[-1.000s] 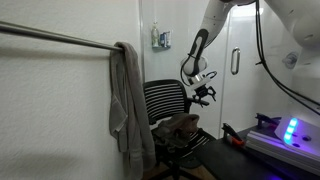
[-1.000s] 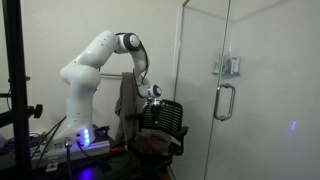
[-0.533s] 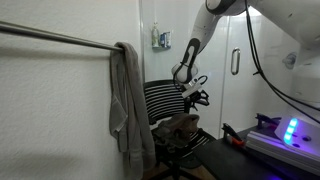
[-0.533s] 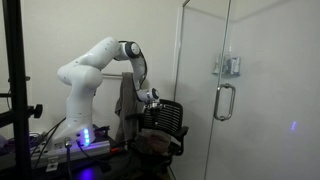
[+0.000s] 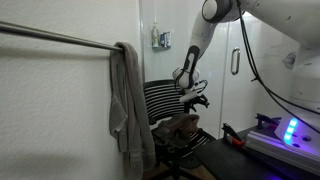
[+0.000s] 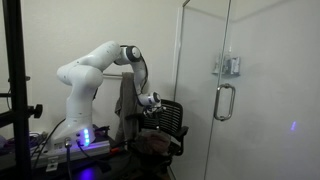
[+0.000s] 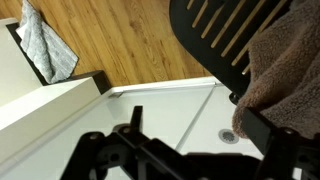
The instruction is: Pick one towel from the chair and put it on the towel rack
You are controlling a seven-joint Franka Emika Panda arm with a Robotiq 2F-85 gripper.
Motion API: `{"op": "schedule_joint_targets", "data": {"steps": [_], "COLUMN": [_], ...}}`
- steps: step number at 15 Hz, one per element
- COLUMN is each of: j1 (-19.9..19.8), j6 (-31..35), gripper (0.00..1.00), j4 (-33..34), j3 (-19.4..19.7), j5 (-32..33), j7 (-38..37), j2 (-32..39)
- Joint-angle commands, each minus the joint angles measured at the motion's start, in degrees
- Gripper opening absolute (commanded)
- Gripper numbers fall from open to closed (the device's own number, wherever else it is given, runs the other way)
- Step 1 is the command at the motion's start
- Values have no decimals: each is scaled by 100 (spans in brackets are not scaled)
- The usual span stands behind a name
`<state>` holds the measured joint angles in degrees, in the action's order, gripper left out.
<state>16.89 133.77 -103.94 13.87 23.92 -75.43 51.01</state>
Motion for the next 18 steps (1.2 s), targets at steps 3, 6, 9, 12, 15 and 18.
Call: {"op": "schedule_joint_targets", "data": {"steps": [3, 6, 9, 12, 15, 18], "j1": [-181, -12, 134, -412, -985, -765], "j6": [182, 176, 978, 1776, 2545, 2451], "gripper": [100, 100, 100, 100, 100, 100], "j4": [794, 719, 385, 384, 422, 470], "j3": [-223, -160, 60, -337, -631, -426], "j5": [-213, -293, -288, -389, -801, -1231], "j7": [75, 174, -590, 332, 1458, 1750], "j2": [642, 610, 449, 564, 830, 907]}}
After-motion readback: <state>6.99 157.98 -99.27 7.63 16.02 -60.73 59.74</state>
